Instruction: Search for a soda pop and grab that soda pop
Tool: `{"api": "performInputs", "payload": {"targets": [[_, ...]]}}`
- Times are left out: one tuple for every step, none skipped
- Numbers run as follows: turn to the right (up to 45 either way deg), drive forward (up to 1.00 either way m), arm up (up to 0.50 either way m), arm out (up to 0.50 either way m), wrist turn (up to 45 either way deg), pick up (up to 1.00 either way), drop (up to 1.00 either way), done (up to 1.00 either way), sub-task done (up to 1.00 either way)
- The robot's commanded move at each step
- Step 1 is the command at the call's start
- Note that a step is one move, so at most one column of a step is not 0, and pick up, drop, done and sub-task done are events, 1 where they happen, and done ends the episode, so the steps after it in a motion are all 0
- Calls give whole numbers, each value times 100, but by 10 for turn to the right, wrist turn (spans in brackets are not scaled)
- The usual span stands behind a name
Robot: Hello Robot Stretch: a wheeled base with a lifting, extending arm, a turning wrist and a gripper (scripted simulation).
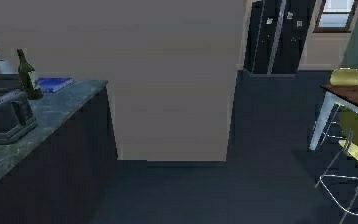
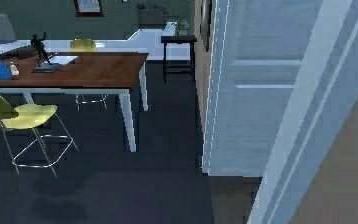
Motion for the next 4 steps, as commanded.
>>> {"api": "performInputs", "payload": {"targets": [[0,5,0,0,0,0,0,0,0],[-450,0,0,0,0,0,0,0,0],[-330,0,0,0,0,0,0,0,0],[0,25,0,0,0,0,0,0,0]]}}
